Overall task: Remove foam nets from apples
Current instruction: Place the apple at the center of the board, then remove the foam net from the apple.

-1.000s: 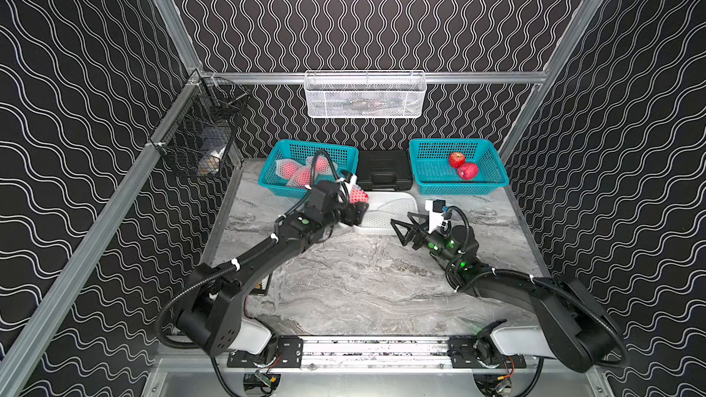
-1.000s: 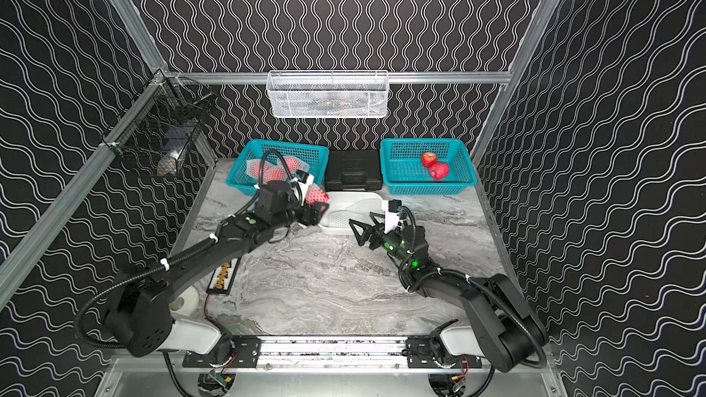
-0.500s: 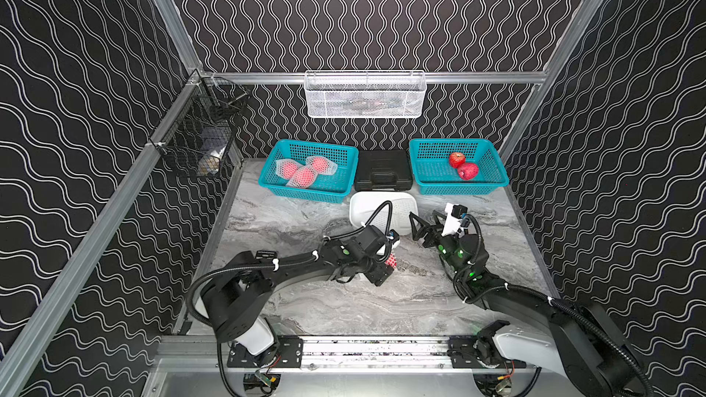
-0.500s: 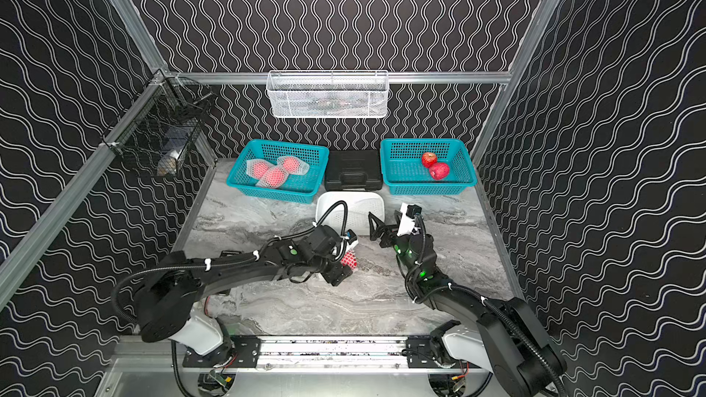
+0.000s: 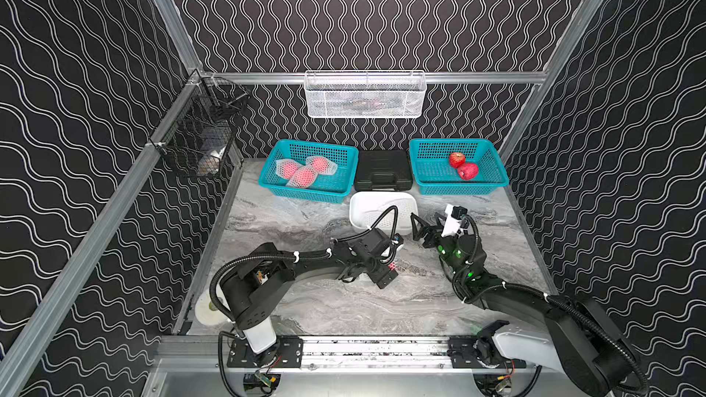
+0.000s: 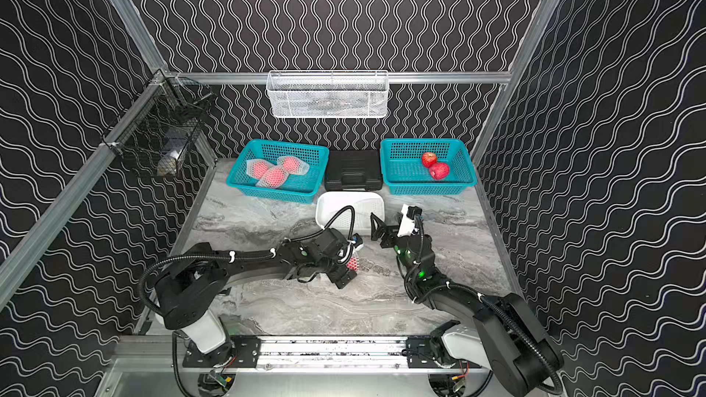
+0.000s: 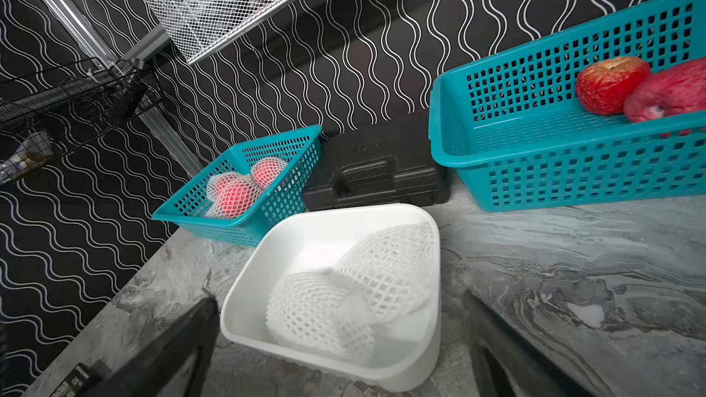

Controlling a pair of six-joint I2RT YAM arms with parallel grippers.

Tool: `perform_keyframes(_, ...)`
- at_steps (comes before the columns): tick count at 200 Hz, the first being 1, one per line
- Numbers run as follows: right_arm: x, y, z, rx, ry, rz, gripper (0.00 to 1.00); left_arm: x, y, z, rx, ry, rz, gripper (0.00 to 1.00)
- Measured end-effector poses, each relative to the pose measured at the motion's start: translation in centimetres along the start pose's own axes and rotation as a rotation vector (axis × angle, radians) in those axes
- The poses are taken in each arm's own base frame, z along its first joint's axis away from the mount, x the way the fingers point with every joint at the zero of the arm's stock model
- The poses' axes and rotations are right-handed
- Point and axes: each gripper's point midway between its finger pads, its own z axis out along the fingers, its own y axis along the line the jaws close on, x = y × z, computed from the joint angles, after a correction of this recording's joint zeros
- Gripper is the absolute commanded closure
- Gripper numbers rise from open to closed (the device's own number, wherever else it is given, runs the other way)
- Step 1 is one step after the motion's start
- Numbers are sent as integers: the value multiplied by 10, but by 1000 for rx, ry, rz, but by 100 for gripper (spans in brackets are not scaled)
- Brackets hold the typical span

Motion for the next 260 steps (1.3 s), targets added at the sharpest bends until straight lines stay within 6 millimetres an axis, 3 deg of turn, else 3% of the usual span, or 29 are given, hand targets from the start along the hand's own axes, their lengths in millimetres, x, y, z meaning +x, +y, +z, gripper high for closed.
perform_keyframes(34,2,-1,1,3,7,-6,0,-14,3,-18,-14,-62,1,1)
perform_keyframes(63,-4,4,3,-12,0,-27,0,-37,9,-54,-29,-192,-10,1)
perform_keyframes(81,-11,17,7,-61,12,-53,0,-44,21,-79,-48,-281,-43,1)
perform_keyframes(90,-16,30,11,-110,32,-74,0,-44,31,-92,-57,-330,-86,1)
perform_keyframes(103,-29,59,20,-207,55,-110,0,-37,62,-109,-96,-387,-198,1)
perform_keyframes(124,-34,127,33,-383,144,-208,0,-8,122,-128,-193,-443,-458,1)
perform_keyframes(132,-25,159,34,-454,199,-273,0,8,140,-132,-223,-446,-556,1)
perform_keyframes(148,3,205,28,-549,309,-420,0,32,154,-137,-236,-428,-701,1)
perform_keyframes(166,49,229,16,-609,446,-616,0,49,165,-143,-228,-420,-810,1)
perform_keyframes(185,105,227,3,-621,616,-846,0,69,173,-139,-207,-372,-920,1)
perform_keyframes(201,140,218,-12,-644,754,-1005,0,83,166,-133,-169,-321,-966,1)
perform_keyframes(228,162,199,-22,-633,886,-1158,0,101,151,-125,-125,-258,-1000,1)
perform_keyframes(260,185,185,-34,-654,984,-1256,0,104,146,-123,-108,-241,-1005,1)
